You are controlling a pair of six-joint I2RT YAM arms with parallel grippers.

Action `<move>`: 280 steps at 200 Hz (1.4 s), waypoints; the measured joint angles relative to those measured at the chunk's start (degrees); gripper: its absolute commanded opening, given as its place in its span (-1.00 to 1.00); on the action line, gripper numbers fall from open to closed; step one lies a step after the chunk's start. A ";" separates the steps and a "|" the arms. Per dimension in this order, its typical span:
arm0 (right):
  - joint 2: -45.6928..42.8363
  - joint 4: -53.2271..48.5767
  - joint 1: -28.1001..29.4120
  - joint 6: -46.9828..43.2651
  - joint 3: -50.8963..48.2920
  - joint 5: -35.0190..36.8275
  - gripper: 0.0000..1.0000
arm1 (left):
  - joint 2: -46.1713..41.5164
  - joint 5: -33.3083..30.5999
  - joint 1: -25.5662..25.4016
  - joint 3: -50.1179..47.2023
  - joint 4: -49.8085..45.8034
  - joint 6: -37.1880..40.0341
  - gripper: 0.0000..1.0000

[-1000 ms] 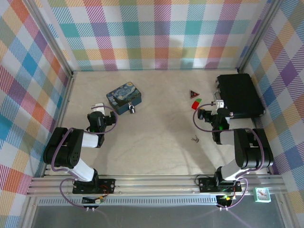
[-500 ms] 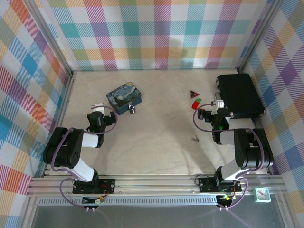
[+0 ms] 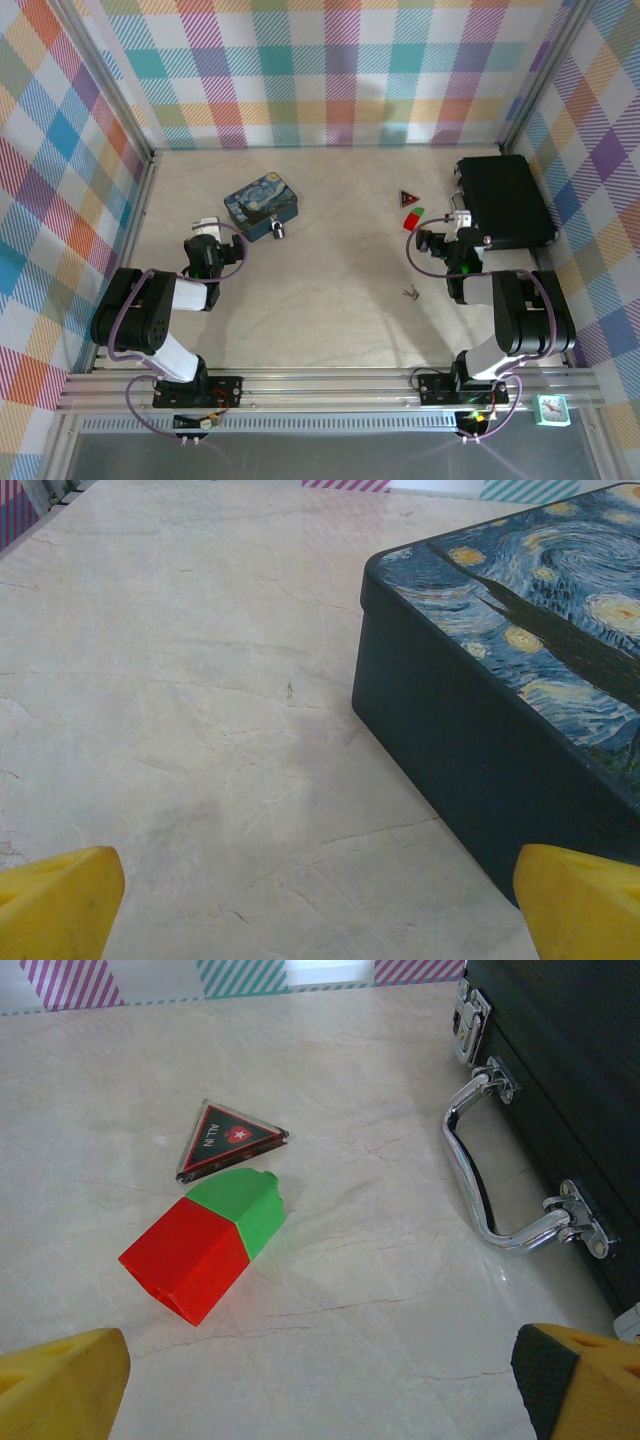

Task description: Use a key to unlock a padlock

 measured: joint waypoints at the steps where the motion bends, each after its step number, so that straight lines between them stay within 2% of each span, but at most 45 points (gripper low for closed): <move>1: -0.02 0.00 0.00 0.00 0.00 0.00 0.98 | 0.00 0.00 0.00 0.00 0.00 0.00 1.00; 25: -2.47 -6.38 0.39 -0.02 1.62 0.31 0.98 | -0.26 -0.17 -0.04 0.07 -0.52 0.20 0.99; 54: -9.94 -19.82 0.76 1.01 8.50 1.66 0.98 | -6.73 -2.16 -0.74 3.04 -11.32 0.48 0.99; 73: -13.97 -31.26 0.90 3.82 15.34 1.99 0.79 | -12.94 -3.93 -0.92 8.74 -21.46 -1.05 0.99; 98: -14.95 -48.30 1.88 8.79 24.13 0.57 0.56 | -17.66 -4.46 -0.92 19.15 -36.09 -5.66 0.98; 117: -14.93 -61.18 3.76 11.96 26.73 -1.09 0.33 | -18.47 -0.15 -0.94 24.57 -44.26 -9.97 0.86; 137: -14.69 -74.01 6.10 15.19 26.82 -3.08 0.10 | -18.29 6.03 -2.29 26.32 -50.31 -15.82 0.83; 150: -14.14 -80.56 7.50 16.74 26.80 -4.74 -0.11 | -17.62 8.44 -5.05 26.64 -53.40 -19.50 0.83; 164: -13.22 -85.90 9.35 18.84 26.80 -6.12 -0.19 | -16.24 9.64 -9.33 27.36 -55.60 -22.40 0.83; 192: -10.12 -89.92 13.03 22.32 25.81 -5.99 -0.19 | -11.82 10.56 -17.66 31.41 -56.59 -26.77 0.83; 212: -7.52 -90.44 15.39 25.18 24.37 -4.61 -0.18 | -8.61 11.41 -21.11 34.25 -55.69 -29.44 0.83; 243: -5.35 -89.18 16.20 29.73 22.38 -2.08 -0.23 | -5.81 12.24 -23.39 35.15 -53.35 -33.00 0.83; 280: -4.94 -85.64 16.20 33.42 20.59 -0.37 -0.36 | -4.33 13.33 -23.80 35.85 -53.09 -34.03 0.83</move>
